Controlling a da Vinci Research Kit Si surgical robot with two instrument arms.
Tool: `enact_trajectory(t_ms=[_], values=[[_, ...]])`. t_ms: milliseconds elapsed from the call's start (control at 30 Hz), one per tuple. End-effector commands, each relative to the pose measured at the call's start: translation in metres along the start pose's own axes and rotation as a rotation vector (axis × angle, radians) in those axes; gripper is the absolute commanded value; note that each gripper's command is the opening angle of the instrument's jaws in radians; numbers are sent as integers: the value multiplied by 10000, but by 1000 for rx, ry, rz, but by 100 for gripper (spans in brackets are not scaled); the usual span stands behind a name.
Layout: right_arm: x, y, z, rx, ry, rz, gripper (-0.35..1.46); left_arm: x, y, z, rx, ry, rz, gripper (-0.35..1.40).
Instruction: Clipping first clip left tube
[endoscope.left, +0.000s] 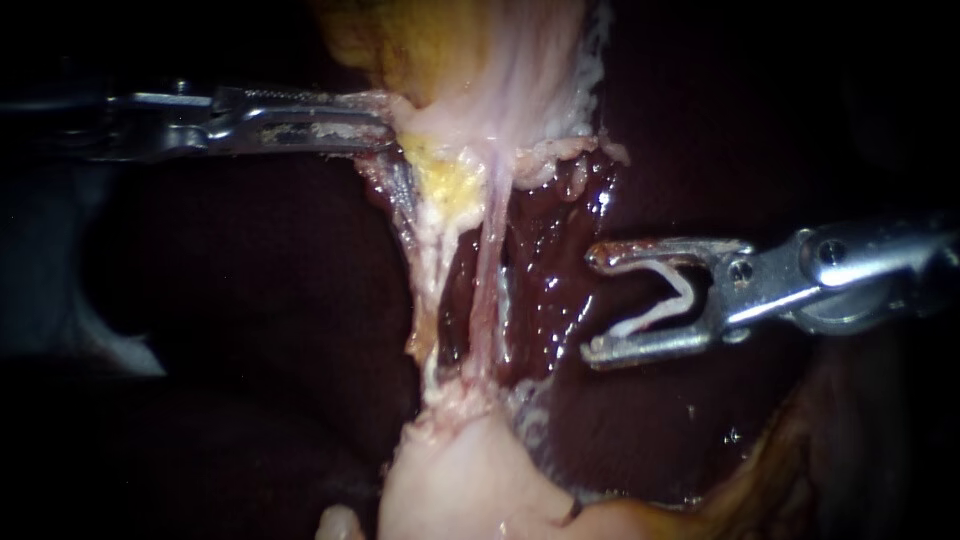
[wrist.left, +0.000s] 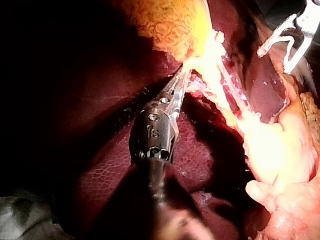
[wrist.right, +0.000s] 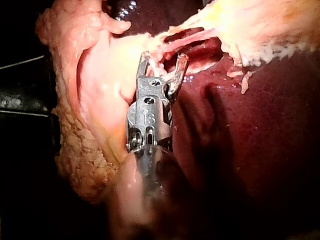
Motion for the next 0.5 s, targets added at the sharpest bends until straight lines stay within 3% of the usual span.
enact_trajectory(t_ms=[33,200,333,500], values=[[0,0,0,-1,0,0,50,2,0,-4,-1,0,-3,-35],[0,0,0,2,0,0,50,16,5,-37,-14,-6,-11,-35],[0,0,0,5,0,0,50,37,7,-81,-2,27,-25,-35],[0,0,1,5,0,0,50,63,6,-118,11,63,-46,-35]])
